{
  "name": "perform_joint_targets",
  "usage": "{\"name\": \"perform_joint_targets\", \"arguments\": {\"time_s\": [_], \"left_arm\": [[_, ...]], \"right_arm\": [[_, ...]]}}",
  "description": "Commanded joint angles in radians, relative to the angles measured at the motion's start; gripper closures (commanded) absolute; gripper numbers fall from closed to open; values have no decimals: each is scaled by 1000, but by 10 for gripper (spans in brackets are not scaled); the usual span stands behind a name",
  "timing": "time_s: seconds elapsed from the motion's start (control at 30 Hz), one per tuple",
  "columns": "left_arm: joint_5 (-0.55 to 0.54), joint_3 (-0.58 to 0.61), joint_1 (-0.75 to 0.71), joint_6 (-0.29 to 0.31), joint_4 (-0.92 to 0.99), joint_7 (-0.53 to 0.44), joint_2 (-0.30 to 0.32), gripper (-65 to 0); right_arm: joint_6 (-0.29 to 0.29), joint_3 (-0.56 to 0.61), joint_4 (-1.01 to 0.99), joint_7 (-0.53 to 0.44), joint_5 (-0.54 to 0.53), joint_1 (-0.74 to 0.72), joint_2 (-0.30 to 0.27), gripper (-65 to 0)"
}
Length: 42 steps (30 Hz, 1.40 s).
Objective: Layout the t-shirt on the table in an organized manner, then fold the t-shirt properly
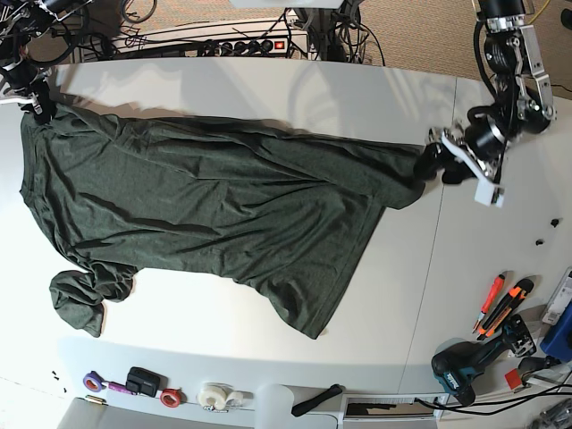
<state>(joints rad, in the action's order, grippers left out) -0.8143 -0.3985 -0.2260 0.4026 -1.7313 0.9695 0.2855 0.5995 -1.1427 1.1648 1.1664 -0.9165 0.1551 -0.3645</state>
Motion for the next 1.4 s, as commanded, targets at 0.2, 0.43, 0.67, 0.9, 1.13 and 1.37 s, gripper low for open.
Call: {"name": "perform_joint_targets", "arguments": {"time_s": [0.2,0.43,0.67,0.9,1.13,1.37], "left_arm": [[-130,-3,-6,5,87,-8,-14,-399],[-190,-3,27,13,156,18,-39,-395],[-193,26,43,12,157,21,-50,-383],[-92,210,76,10,157,12,-50,-368],[-53,249,107,-14,157,-1,-50,-277],[-52,249,107,-8,157,-1,-50,0]], "right_arm": [[14,-3,15,-9,-22,-3,-26,0],[14,-3,15,-7,-21,-3,-26,0],[14,-3,15,-6,-21,-2,-26,0],[14,-3,15,-6,-21,-2,-26,0],[15,-3,15,-3,-20,-2,-26,0],[43,-3,15,-3,-21,-2,-27,0]]}}
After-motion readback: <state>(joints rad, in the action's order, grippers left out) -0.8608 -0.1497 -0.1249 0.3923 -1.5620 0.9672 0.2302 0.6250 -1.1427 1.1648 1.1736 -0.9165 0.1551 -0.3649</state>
